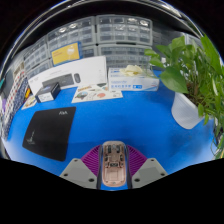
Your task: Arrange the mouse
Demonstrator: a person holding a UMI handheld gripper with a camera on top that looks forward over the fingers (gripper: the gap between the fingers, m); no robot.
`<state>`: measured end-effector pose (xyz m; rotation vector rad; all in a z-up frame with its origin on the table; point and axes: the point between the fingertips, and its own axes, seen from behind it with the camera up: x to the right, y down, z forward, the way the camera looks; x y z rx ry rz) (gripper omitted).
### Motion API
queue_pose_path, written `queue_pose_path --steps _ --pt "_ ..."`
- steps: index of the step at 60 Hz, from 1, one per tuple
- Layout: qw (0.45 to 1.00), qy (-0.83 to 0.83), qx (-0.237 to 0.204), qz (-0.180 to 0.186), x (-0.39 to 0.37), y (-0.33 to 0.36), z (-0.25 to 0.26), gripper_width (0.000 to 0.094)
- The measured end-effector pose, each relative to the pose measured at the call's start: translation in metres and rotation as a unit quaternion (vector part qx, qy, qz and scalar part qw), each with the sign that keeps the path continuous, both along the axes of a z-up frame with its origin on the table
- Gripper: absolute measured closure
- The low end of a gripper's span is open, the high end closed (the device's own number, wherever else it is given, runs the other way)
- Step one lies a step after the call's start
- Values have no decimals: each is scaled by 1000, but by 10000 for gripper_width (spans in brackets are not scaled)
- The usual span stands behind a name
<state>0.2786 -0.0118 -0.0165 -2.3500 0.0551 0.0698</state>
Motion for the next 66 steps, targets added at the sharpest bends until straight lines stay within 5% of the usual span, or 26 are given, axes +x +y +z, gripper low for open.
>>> queue_pose_path --steps 21,33,49,66 --pt "990 -21 130 -44 -55 69 187 587" --pt "982 -28 188 -21 -151 94 260 587" --pt "991 -13 127 32 -264 107 173 591" --pt "998 -39 22 33 -262 102 32 591"
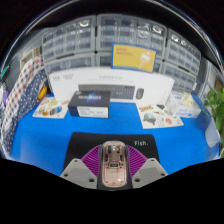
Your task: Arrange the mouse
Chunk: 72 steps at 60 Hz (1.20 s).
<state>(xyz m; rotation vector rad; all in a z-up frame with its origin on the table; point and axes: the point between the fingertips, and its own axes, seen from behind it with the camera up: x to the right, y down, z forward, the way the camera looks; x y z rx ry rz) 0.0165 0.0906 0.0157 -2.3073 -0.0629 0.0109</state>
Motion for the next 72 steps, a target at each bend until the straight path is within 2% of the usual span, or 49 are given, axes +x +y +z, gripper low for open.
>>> queue_pose_path --steps 5,7,12,23,26,27,29,32,52,64,72 --pt "1000 -4 -28 0 4 -9 -29 588" --pt "1000 4 -11 -4 4 -5 -26 590" --pt "1000 14 -12 -10 5 -6 -26 588" --pt "1000 -1 -1 -15 8 -6 -26 469" --pt "1000 -3 -6 -22 12 -7 -25 370" --pt "1000 -5 -9 -25 13 -8 -25 268" --pt "1000 -5 -11 -28 14 -10 -22 156" --pt "1000 -2 -6 -29 16 -12 -12 66" --pt "996 35 66 -44 24 -78 115 71" --pt "994 27 104 -21 42 -143 175 70" --pt "992 21 125 -6 62 -188 195 70"
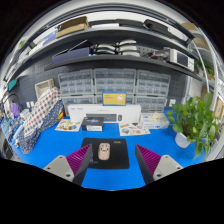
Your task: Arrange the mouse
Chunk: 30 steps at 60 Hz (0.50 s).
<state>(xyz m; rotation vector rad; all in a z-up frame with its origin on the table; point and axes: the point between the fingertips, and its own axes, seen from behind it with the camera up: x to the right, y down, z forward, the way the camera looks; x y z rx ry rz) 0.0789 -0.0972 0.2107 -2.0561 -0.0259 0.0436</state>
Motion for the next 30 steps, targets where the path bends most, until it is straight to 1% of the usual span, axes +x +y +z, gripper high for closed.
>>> queue_pose_path --steps 9,14,30 --pt "1000 10 11 5 19 -46 10 68" --pt "1000 8 9 8 28 -65 10 76" --pt "1000 18 15 5 43 -93 15 81"
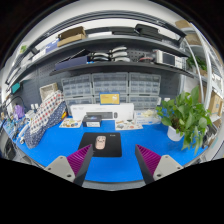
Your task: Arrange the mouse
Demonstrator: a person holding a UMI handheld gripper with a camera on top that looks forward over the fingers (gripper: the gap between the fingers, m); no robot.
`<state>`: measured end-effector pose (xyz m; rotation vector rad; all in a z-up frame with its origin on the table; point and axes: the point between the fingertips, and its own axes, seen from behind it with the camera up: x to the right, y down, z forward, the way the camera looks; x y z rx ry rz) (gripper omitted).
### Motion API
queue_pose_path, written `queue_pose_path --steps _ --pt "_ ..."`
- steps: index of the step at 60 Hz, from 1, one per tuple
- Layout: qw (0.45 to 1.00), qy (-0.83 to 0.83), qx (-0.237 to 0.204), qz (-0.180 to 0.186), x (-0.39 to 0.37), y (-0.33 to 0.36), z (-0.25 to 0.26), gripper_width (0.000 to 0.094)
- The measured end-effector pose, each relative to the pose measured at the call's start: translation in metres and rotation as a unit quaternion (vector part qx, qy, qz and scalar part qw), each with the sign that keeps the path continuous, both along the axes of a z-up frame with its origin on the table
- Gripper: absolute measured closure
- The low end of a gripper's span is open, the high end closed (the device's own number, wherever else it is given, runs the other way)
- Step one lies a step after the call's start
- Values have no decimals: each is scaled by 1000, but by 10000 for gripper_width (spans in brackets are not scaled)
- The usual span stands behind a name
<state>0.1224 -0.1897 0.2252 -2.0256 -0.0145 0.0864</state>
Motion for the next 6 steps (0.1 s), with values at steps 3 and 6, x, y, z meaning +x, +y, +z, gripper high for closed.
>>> queue_pose_path --steps 3,6 --pt "1000 1 1 0 2 -2 1 82" --pt "1000 2 2 0 2 -4 2 85"
